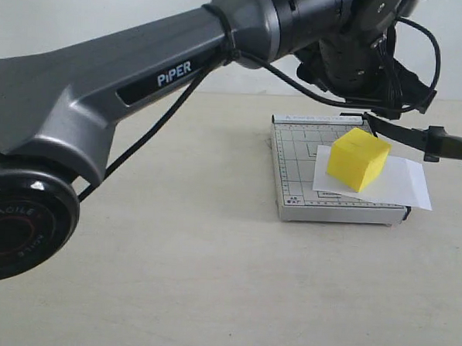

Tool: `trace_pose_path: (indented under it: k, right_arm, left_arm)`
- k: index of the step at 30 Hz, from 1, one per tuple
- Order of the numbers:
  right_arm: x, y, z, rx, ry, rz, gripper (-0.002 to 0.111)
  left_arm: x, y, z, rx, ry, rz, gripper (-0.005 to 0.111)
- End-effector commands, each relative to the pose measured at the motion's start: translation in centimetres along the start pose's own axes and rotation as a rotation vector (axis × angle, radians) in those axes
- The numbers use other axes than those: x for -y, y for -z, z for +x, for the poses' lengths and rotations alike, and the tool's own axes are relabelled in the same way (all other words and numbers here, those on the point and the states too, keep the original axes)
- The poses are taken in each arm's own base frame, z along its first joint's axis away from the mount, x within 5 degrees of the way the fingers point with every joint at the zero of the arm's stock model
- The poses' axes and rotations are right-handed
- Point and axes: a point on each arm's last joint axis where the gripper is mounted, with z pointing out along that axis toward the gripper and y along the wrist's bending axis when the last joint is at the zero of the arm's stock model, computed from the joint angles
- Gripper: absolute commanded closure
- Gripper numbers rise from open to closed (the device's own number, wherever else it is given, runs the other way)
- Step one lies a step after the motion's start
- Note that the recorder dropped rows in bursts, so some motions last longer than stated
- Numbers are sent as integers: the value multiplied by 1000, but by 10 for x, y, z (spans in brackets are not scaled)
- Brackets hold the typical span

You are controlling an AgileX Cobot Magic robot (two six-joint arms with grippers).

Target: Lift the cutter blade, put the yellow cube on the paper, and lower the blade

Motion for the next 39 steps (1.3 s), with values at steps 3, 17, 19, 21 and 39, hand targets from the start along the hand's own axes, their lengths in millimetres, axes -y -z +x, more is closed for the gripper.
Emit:
trace_pose_path:
  k: [3,17,19,21,39]
  right_arm:
    - [1,0,0,9,3,10,108]
    - [1,0,0,9,3,10,108]
    - [1,0,0,9,3,10,108]
    - [1,0,0,9,3,10,108]
    - [1,0,1,4,3,7,108]
  left_arm:
    - [-2,5,4,-44,-6,7,56]
    - [19,9,-16,122,-30,124,58]
    - [25,13,-20,133,-80,128,58]
    - [31,18,-25,150,-108,128,59]
    - [5,151,-42,285,-163,77,102]
